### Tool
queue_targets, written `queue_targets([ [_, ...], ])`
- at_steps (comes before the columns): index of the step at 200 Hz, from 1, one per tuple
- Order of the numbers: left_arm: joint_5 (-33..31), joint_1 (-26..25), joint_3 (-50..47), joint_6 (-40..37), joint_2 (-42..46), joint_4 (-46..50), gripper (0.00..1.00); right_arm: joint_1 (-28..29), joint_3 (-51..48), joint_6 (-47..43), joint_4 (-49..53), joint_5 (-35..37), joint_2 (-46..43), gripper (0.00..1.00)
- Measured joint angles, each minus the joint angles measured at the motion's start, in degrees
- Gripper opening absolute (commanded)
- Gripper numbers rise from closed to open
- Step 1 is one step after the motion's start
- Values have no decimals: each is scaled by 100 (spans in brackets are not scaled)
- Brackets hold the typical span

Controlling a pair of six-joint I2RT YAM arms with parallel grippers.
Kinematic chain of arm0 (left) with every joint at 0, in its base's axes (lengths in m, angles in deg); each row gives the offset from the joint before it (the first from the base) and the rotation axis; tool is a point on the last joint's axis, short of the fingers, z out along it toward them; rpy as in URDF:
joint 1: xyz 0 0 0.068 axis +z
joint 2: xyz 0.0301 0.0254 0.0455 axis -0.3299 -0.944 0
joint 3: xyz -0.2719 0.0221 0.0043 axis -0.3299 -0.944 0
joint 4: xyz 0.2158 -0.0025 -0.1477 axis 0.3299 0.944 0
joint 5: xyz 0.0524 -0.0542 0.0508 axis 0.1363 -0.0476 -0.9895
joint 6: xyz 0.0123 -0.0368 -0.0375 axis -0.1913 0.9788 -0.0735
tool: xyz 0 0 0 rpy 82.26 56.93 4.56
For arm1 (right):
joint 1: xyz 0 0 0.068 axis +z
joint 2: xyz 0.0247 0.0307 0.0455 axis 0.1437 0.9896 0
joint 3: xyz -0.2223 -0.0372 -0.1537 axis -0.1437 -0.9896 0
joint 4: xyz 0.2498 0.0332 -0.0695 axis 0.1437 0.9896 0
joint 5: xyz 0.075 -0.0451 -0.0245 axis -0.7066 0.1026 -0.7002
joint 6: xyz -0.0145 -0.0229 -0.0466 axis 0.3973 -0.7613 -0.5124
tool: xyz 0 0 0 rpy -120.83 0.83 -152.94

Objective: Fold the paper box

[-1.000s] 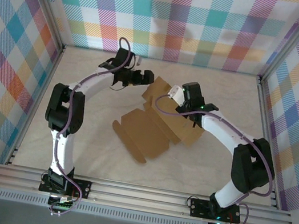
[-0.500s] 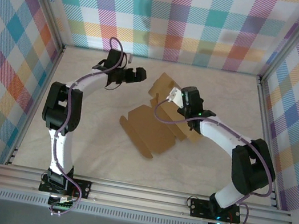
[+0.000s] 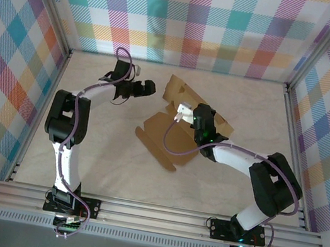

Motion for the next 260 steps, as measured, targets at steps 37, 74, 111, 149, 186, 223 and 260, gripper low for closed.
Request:
queue_targets([
  [37, -50, 107, -177, 44, 116, -46, 100, 170, -284, -616, -1025, 229, 116, 0],
  [74, -68, 127, -179, 122, 116, -166, 100, 262, -492, -1115, -1788, 313, 369, 0],
  [111, -87, 210, -186, 125, 116, -168, 100, 396, -608, -1427, -2422, 356, 699, 0],
  [149, -131, 317, -186, 68, 116, -170, 100, 603, -745, -1825, -3370, 369, 1102, 0],
  [186, -92, 623, 44, 146, -127, -122, 100, 693, -855, -1823, -3606, 372, 1119, 0],
  [223, 2, 772, 946, 227, -942, 98, 96, 713, -935, -1757, -3705, 369, 1119, 0],
  [260, 317, 769, 2037, 234, -1775, 472, 86, 765, -1005, -1582, -3711, 367, 1115, 0],
])
